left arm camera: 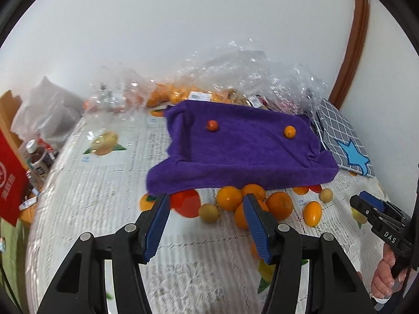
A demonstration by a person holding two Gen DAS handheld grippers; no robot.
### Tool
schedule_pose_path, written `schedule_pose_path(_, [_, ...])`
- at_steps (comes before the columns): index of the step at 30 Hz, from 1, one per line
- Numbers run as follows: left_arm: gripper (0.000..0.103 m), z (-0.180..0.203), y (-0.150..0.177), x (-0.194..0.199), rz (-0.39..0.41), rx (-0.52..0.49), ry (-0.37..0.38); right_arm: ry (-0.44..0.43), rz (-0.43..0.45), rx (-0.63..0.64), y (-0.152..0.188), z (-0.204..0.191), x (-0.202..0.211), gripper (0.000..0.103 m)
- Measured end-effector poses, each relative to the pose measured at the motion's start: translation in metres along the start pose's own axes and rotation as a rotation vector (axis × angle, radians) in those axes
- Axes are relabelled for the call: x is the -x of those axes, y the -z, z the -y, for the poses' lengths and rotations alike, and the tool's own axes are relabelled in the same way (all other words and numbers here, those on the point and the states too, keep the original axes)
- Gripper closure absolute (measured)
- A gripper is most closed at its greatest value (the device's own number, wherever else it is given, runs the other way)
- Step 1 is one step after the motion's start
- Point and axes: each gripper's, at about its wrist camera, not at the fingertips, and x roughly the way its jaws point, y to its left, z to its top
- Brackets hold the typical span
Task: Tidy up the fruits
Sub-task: 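Withdraw both open grippers from the towel toward the loose fruits, then grasp a yellow round fruit with the right gripper while the left grasps another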
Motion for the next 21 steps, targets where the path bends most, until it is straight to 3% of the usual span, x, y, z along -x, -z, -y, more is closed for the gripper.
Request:
schedule_pose_path(8, [0.047, -0.010, -0.010, -0.037, -0.008, 0.012, 0.092, 0.049, -0.022, 0.010, -0.006, 0.007, -0.019, 0.057])
schedule_pose_path(14, [0.049, -0.018, -0.012, -0.046, -0.012, 0.001, 0.093, -0.008, -0.058, 0.004, -0.010, 0.011, -0.049, 0.061])
schedule_pose_path(16, [0.049, -0.017, -0.012, -0.046, -0.006, -0.009, 0.099, 0.013, -0.102, -0.001, -0.011, 0.011, -0.056, 0.067])
schedule_pose_path(21, [0.049, -0.015, -0.011, -0.045, 0.027, -0.015, 0.092, -0.020, -0.070, -0.002, -0.009, 0.010, -0.050, 0.068])
